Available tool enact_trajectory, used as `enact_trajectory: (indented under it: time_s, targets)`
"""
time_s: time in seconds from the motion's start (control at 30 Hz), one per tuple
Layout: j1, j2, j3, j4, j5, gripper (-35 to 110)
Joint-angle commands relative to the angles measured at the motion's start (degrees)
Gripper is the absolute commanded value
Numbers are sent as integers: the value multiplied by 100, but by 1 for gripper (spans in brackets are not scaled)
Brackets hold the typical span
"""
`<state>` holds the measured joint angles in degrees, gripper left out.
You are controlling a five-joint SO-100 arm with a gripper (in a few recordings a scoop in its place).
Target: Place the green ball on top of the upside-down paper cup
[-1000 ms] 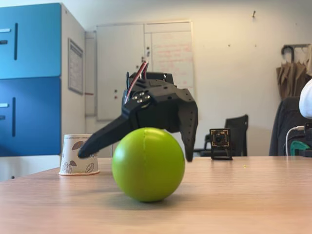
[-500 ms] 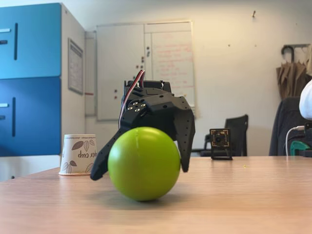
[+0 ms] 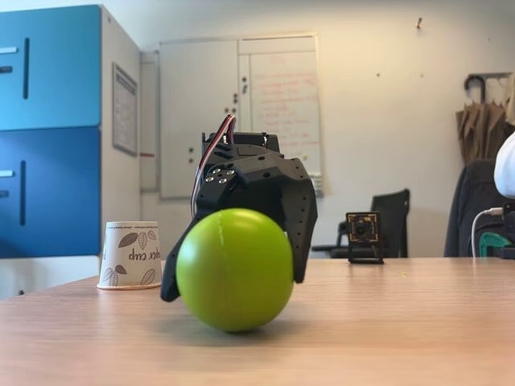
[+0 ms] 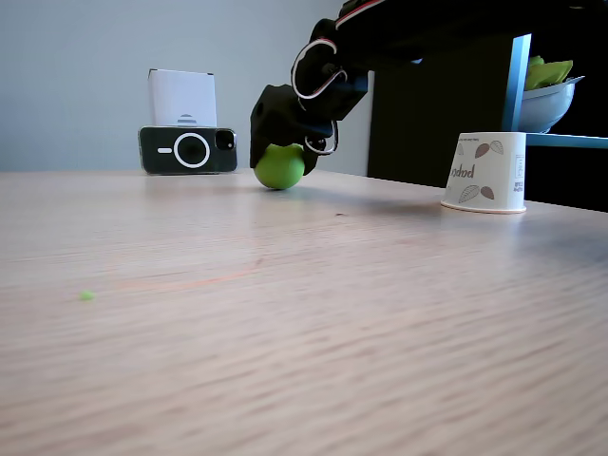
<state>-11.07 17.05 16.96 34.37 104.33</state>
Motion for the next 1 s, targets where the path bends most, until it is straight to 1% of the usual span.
enact_trajectory:
  time_s: [0.0,0.2,0.4,0.57,0.8,0.97]
  targets:
    - [9,132,-272,-70,26,29]
    - [18,237,-272,-26,26,29]
    - [88,782,-246,185,9,29]
    - [114,1397,-229,598,-18,28]
    - [123,2338,-97,1441,-132,28]
    - [185,3551,861,1819,-360,28]
